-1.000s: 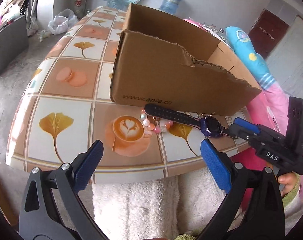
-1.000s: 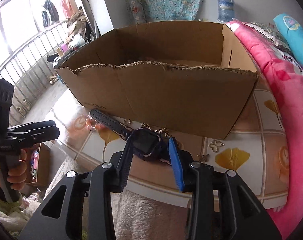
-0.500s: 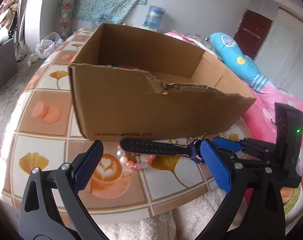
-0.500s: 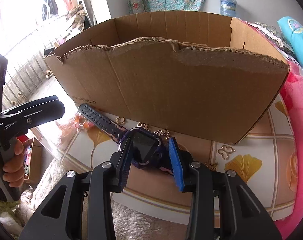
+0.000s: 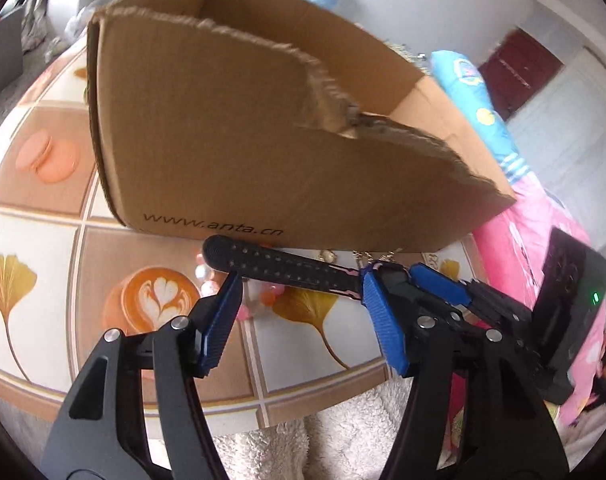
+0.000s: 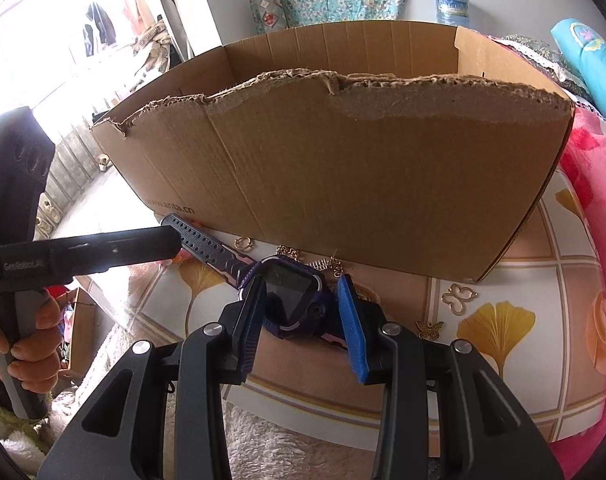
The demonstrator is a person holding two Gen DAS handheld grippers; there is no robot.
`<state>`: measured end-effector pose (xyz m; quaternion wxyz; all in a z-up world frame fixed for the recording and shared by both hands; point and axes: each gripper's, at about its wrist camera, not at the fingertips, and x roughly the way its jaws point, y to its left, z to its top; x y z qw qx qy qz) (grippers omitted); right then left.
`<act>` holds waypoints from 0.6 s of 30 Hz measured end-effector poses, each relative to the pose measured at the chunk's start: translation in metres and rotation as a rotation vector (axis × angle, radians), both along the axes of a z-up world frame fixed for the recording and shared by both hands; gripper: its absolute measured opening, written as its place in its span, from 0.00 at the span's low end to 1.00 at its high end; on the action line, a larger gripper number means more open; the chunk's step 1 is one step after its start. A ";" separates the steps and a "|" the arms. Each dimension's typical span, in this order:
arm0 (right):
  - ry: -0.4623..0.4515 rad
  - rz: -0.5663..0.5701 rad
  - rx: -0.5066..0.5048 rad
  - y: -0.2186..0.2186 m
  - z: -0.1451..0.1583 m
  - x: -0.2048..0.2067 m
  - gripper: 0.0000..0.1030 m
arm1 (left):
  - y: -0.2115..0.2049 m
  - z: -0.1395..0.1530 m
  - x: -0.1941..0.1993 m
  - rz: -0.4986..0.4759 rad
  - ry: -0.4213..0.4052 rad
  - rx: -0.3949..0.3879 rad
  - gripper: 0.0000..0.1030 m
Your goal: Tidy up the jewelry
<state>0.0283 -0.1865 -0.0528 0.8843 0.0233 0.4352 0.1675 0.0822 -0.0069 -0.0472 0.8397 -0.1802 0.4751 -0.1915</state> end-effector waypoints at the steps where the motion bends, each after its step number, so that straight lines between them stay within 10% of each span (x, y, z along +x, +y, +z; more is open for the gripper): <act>1: 0.000 0.001 0.001 -0.001 0.000 0.000 0.35 | 0.001 -0.002 0.004 0.009 0.019 -0.017 0.59; 18: -0.001 0.005 0.017 -0.007 -0.002 0.002 0.35 | 0.011 -0.021 0.013 0.140 0.138 -0.309 0.67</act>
